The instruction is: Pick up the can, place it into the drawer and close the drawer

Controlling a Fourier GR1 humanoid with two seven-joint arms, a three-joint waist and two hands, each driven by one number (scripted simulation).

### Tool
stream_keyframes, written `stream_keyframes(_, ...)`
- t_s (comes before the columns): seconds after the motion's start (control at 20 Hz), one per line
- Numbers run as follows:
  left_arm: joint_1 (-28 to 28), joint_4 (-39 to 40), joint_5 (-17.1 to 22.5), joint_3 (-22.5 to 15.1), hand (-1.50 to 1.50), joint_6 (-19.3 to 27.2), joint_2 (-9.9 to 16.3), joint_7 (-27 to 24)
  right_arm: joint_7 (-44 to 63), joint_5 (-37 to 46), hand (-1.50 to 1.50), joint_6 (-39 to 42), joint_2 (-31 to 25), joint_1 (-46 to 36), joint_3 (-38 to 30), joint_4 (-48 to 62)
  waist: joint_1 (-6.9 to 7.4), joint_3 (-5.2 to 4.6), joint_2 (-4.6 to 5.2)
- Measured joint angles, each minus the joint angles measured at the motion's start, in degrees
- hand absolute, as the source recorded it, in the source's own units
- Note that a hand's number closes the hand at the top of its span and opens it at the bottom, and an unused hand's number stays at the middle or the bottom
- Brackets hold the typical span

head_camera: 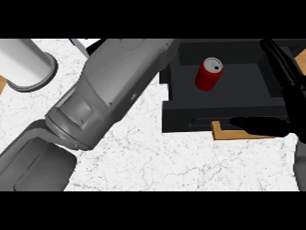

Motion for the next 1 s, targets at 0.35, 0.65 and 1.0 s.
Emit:
stream_keyframes(0.35, -0.24, 0.45, -0.61, 1.01, -1.5, -1.47, 0.31, 0.33, -2.35, 12.11, -1.5, -6.4, 2.38, -6.06, 5.57, 15.57, 1.59, -0.04, -0.41)
stream_keyframes(0.65, 0.97, -0.96, -1.44, 1.6, -1.5, -2.45, 2.62, 1.27, -7.19, 17.15, -1.5, -14.28, 4.32, -12.26, 5.06, 31.81, 2.8, -0.04, -0.68)
stream_keyframes(1.0, 2.55, -3.77, -2.68, 1.49, -1.5, -3.79, 6.01, 4.26, -9.31, 21.8, -1.5, -24.47, 6.74, -21.7, 2.22, 49.97, 3.99, -0.04, -0.83)
